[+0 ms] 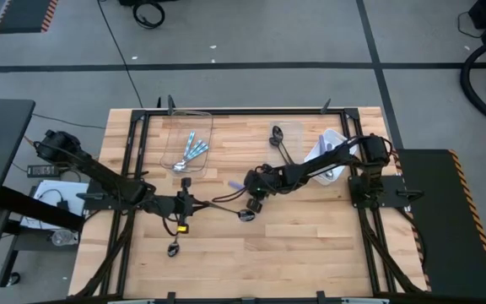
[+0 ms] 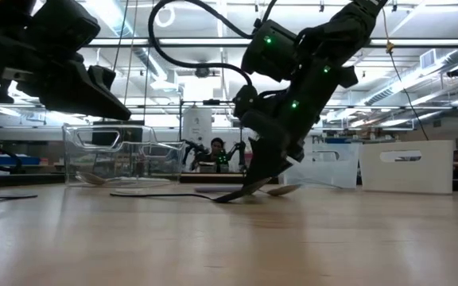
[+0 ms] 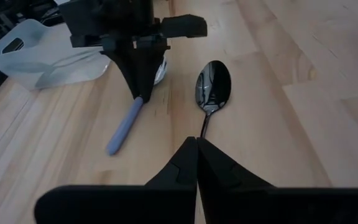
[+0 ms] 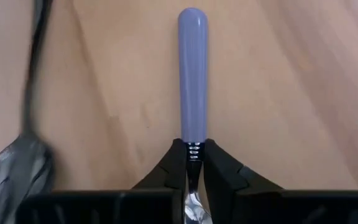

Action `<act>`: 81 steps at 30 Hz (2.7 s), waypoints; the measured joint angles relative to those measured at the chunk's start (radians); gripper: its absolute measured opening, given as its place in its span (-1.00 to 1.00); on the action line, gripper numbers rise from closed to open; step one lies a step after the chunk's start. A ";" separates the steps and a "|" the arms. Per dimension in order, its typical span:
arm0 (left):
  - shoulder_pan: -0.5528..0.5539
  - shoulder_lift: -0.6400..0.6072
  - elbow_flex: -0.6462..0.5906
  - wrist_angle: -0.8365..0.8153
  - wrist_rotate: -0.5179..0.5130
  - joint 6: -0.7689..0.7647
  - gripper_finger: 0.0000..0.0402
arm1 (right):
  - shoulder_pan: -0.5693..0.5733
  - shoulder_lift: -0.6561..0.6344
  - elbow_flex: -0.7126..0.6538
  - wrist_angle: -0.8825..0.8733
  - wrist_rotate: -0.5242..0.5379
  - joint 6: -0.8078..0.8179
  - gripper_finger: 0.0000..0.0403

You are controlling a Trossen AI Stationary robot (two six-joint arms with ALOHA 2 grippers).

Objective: Sort silverware by color (type)
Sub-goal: Put the purple spoon into the white bin, then put the black spoon into the transparent white bin

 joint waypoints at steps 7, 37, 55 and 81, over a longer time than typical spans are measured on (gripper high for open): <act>0.000 0.000 0.000 0.000 0.000 0.000 -0.95 | 0.000 -0.066 -0.005 -0.057 -0.059 0.008 -0.81; 0.089 0.000 0.001 0.089 -0.138 -0.049 -0.61 | -0.015 -0.538 -0.133 -0.914 0.595 0.878 -0.79; 0.110 0.000 0.001 0.144 -0.137 0.079 -0.61 | -0.014 -0.538 -0.309 -1.030 0.510 1.261 -0.77; 0.109 0.000 0.001 0.144 -0.110 0.079 -0.61 | -0.200 -0.538 -0.309 -1.003 0.517 0.958 0.01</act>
